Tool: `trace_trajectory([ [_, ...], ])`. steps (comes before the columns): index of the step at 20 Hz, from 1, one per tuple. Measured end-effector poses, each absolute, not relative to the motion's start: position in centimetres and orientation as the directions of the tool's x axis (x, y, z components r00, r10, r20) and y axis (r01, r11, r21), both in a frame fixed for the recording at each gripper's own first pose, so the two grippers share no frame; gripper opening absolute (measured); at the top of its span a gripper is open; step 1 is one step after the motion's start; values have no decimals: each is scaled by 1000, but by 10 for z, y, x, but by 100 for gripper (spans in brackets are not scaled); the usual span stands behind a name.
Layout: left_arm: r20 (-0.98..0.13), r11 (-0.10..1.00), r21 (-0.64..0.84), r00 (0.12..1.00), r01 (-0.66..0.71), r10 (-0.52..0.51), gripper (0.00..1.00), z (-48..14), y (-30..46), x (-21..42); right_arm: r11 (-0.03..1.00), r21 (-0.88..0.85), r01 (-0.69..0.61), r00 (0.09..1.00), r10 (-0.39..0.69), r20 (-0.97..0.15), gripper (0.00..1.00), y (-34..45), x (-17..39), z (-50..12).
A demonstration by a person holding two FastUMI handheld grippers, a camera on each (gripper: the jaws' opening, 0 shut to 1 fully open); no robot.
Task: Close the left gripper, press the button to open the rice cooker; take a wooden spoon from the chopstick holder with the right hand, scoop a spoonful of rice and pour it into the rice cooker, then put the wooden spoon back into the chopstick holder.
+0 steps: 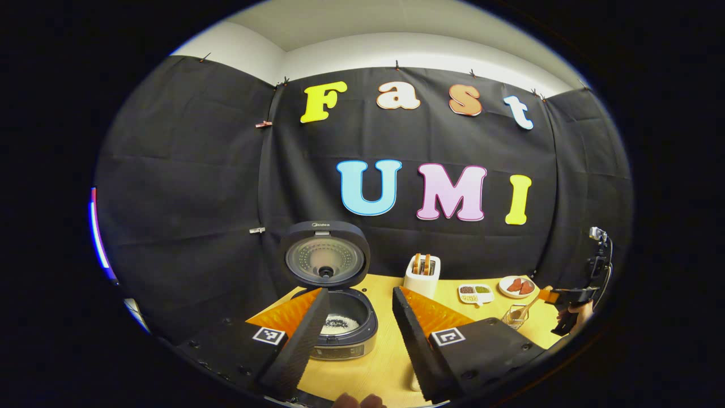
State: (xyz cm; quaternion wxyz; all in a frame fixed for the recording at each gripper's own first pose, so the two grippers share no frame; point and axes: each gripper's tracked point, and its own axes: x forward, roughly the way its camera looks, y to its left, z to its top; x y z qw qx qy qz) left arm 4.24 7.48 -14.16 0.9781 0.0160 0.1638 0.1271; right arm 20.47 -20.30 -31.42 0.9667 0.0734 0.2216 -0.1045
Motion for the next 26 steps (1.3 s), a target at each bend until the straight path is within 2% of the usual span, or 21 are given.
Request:
trace_trajectory([
  [5,-359,964,94,895,-248,265,79,-145,60,34,903,230,363,838,-208,-505,98,-237,235,-356],
  [6,-362,964,97,893,-248,267,79,-145,58,33,896,239,374,834,-212,-510,92,-241,241,-360],
  [7,-366,963,104,891,-249,270,79,-145,58,32,892,247,379,831,-212,-514,97,-244,246,-364],
  [9,-378,962,112,885,-249,273,79,-148,58,32,882,270,386,826,-200,-526,93,-244,251,-371],
  [10,-383,962,112,882,-249,273,79,-148,58,31,878,279,388,823,-194,-533,89,-245,253,-374],
  [11,-390,962,112,879,-250,274,79,-151,58,31,875,293,386,824,-184,-536,72,-244,254,-375],
  [12,-394,962,111,877,-251,274,79,-152,57,31,872,307,382,825,-172,-539,76,-243,256,-374],
  [14,-402,962,109,874,-250,273,79,-153,56,33,870,320,375,825,-156,-543,58,-239,258,-375],
  [16,-401,963,114,876,-242,268,79,-152,54,34,874,316,368,827,-152,-542,47,-238,264,-377],
  [17,-401,964,119,876,-238,266,79,-153,54,34,876,315,366,824,-148,-547,32,-237,264,-377],
  [19,-406,965,123,876,-230,261,79,-154,53,34,867,345,360,821,-119,-558,16,-232,264,-375],
  [21,-403,965,122,877,-231,261,78,-152,54,33,872,342,350,822,-111,-558,12,-228,265,-369],
  [22,-398,966,120,880,-231,260,76,-150,55,33,881,340,329,827,-95,-555,13,-222,264,-362],
  [23,-391,966,118,883,-230,258,75,-148,56,33,895,325,304,835,-87,-543,9,-218,263,-355],
  [24,-388,967,113,886,-228,254,75,-149,57,33,908,310,281,843,-79,-532,14,-215,262,-346],
  [25,-387,968,104,887,-229,251,75,-151,58,33,916,305,259,852,-69,-518,9,-210,259,-333],
  [26,-385,969,91,889,-231,248,75,-152,59,34,922,301,245,864,-66,-499,13,-207,257,-320],
])
